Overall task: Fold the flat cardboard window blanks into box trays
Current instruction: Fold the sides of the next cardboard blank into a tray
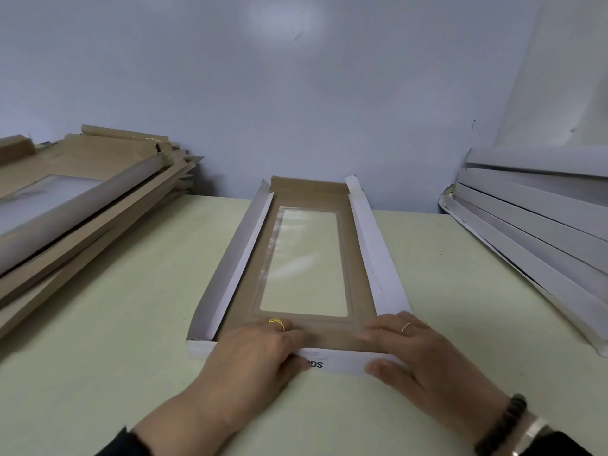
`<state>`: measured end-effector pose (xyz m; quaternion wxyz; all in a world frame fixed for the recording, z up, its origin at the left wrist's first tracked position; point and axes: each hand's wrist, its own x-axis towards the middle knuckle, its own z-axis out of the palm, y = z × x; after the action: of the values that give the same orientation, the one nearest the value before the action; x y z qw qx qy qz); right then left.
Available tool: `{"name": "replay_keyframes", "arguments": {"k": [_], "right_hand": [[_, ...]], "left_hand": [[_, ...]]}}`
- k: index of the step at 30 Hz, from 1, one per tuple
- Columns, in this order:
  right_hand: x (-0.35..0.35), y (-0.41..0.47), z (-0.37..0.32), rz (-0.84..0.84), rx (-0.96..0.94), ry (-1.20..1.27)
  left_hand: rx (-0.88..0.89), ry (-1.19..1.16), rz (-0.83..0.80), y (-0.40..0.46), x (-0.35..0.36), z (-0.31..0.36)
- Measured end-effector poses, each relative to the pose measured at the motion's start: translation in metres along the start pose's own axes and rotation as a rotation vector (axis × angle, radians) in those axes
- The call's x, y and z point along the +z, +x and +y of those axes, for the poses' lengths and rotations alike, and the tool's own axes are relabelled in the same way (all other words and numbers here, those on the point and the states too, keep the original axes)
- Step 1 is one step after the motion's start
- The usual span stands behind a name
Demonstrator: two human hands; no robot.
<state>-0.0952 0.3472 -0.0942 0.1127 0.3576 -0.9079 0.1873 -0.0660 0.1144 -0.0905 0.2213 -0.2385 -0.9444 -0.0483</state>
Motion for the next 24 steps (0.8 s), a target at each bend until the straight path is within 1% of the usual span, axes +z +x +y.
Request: {"name": "replay_keyframes", "arguments": {"k": [2, 6, 11, 15, 18, 24], "right_hand": [[-0.004, 0.001, 0.006, -0.052, 0.027, 0.0], [-0.006, 0.003, 0.014, -0.19, 0.069, -0.124], [-0.009, 0.004, 0.015, -0.16, 0.075, -0.196], [-0.01, 0.005, 0.01, -0.175, 0.049, -0.247], [-0.009, 0.005, 0.008, -0.077, -0.026, -0.262], [-0.004, 0.002, 0.009, 0.085, -0.091, -0.34]], "left_hand": [[-0.016, 0.024, 0.009, -0.002, 0.002, 0.0], [-0.027, 0.057, 0.028, -0.003, 0.003, 0.002], [-0.03, 0.079, 0.059, -0.004, 0.004, 0.003], [-0.03, 0.068, 0.066, -0.003, 0.001, 0.005], [-0.035, 0.054, 0.062, -0.004, 0.002, 0.005], [-0.054, 0.053, 0.02, -0.005, 0.002, 0.005]]}}
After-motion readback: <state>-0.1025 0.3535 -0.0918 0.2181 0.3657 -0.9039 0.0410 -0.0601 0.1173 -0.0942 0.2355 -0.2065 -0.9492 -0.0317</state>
